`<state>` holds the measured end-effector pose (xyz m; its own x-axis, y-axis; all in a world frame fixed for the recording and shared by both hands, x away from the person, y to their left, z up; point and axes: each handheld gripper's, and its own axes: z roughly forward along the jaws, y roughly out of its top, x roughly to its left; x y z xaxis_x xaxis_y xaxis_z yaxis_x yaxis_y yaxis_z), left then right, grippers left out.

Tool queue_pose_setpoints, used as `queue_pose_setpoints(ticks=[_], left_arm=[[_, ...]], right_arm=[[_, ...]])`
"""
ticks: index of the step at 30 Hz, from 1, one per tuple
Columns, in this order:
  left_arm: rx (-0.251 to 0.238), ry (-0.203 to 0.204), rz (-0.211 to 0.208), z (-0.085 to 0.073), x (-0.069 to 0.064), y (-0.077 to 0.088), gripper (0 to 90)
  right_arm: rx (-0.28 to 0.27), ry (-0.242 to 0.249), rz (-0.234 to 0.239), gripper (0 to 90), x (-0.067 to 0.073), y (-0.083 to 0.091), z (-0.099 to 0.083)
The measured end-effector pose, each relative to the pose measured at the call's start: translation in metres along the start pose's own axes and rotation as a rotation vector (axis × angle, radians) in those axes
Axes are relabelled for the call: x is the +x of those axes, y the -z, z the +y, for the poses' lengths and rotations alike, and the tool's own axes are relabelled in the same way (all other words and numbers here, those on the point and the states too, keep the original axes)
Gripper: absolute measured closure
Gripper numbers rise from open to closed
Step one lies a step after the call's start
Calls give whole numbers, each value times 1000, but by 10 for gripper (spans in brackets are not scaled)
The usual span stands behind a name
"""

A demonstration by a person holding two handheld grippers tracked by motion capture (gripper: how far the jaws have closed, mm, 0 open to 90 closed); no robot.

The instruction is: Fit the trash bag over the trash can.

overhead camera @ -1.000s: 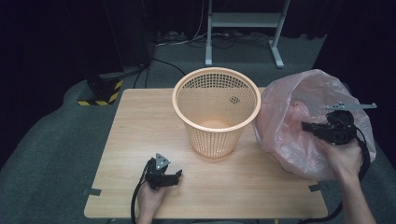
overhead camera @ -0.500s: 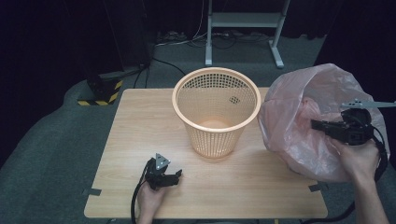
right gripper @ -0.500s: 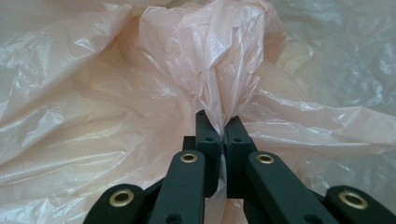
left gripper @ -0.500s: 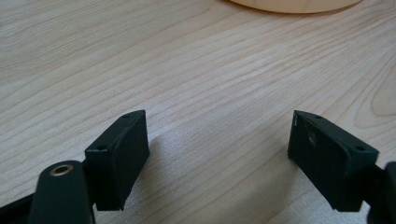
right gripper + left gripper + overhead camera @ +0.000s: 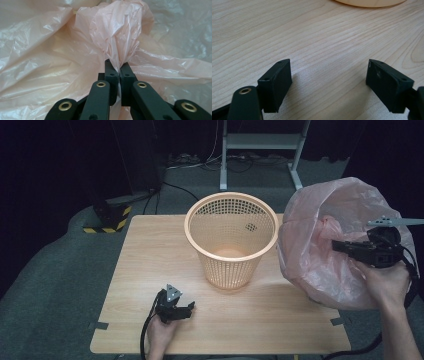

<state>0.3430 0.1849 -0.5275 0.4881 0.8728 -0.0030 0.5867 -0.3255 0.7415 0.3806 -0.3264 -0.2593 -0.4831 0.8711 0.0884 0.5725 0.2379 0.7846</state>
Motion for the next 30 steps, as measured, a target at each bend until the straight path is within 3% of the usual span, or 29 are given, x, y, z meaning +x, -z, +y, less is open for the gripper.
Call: queue_pose_setpoints(ticks=[9, 10, 18, 30], left_arm=[[-1, 2, -2, 0, 1, 0, 214], [-1, 2, -2, 0, 0, 0, 214], [0, 1, 8, 0, 1, 0, 214], [-1, 12, 8, 0, 1, 0, 219]], right_arm=[[-24, -6, -3, 876, -2, 18, 7], [-18, 15, -34, 876, 0, 20, 9], [-39, 10, 21, 876, 5, 18, 17], [-39, 28, 45, 876, 16, 11, 30]])
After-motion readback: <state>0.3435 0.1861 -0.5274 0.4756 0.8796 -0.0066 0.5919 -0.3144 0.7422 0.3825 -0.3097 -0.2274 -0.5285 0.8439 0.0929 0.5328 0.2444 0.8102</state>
